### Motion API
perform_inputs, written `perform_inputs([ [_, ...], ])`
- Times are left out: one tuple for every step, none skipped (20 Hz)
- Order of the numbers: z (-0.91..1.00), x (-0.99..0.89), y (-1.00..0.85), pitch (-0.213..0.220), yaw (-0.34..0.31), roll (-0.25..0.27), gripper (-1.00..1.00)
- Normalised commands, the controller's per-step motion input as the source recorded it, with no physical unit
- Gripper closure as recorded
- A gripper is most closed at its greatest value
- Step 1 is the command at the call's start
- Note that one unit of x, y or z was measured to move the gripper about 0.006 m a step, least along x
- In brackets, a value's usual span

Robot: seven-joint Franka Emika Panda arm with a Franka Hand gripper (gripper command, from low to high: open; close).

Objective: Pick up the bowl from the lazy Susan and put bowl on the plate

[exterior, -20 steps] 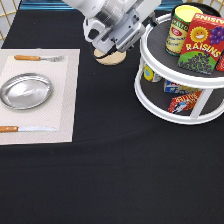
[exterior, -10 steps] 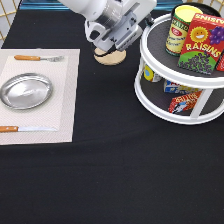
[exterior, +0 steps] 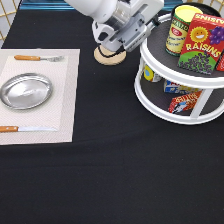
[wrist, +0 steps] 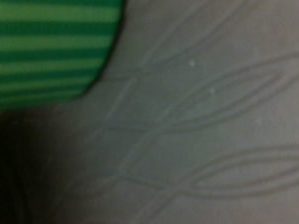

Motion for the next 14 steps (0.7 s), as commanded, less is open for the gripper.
perform_inputs([
  [-0.17,0.00,0.00,-0.023,-0.058,-0.040,-1.00],
  [-0.22,0.00,-0.07,-0.044,-0.077,-0.029,-1.00],
  [-0.24,0.00,-0.11,-0.055,-0.087,-0.033,-1.00],
  [-0.25,0.07,-0.12,-0.054,-0.088,-0.034,-1.00],
  [-0.16,0.11,-0.13,-0.065,-0.091,-0.045,-1.00],
  [-0.09,0.20,-0.03,-0.074,-0.088,-0.069,-1.00],
  [-0.01,0.22,0.00,-0.092,-0.087,-0.087,-1.00],
  [0.00,0.27,0.00,-0.097,-0.084,-0.100,-1.00],
  [0.00,0.28,0.00,-0.107,-0.079,-0.114,-1.00],
  [0.00,0.32,0.00,-0.094,-0.073,-0.108,-1.00],
  [0.00,0.36,0.00,-0.088,-0.068,-0.110,-1.00],
  [0.00,0.46,0.07,-0.072,-0.060,-0.121,-1.00],
  [0.00,0.52,0.10,-0.061,-0.058,-0.127,-1.00],
  [0.00,0.55,0.08,-0.051,-0.056,-0.117,-1.00],
])
